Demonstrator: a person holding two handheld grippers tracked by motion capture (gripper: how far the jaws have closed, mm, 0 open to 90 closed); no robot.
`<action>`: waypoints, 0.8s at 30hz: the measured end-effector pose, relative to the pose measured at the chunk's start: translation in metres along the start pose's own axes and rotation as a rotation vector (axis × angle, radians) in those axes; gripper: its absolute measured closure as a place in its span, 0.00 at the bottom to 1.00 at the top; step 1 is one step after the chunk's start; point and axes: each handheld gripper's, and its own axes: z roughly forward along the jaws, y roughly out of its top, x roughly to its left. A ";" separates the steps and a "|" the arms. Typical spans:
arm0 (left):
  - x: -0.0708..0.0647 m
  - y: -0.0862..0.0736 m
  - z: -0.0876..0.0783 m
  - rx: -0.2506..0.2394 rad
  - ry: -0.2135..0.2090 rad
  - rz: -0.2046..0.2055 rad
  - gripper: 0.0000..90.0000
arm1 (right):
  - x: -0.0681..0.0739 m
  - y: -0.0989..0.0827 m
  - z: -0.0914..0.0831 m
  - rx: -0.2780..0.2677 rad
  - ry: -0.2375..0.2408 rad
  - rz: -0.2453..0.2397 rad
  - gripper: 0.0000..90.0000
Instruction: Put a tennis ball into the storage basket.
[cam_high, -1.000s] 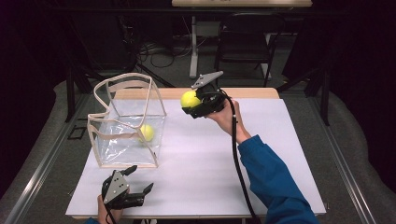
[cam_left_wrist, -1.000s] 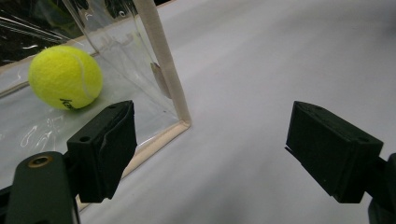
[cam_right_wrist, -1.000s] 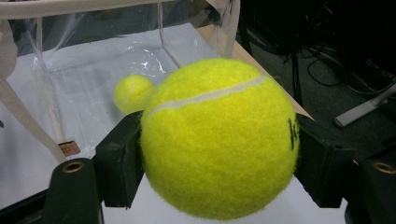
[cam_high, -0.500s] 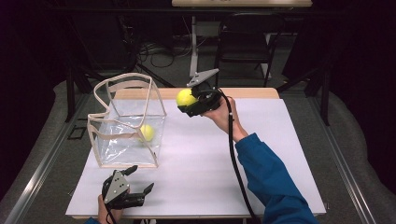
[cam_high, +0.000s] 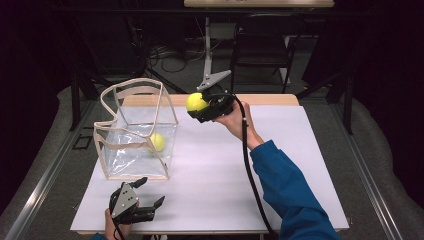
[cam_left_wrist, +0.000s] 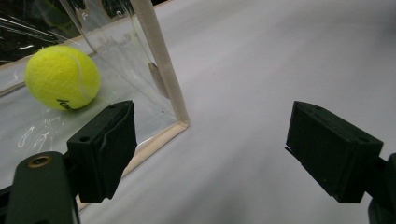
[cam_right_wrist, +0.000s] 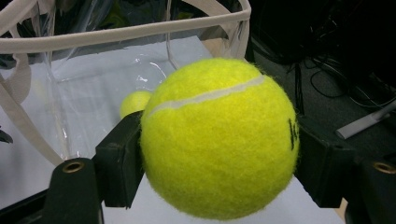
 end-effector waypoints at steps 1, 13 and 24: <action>0.000 0.000 0.000 0.000 0.000 -0.001 0.18 | 0.000 0.001 0.000 -0.001 0.000 -0.002 0.29; 0.000 0.000 0.000 0.000 0.000 -0.002 0.18 | 0.001 0.007 -0.001 -0.011 0.003 -0.008 0.29; 0.000 0.000 0.000 0.001 -0.002 0.002 0.18 | 0.004 0.014 0.002 -0.022 0.006 -0.024 0.29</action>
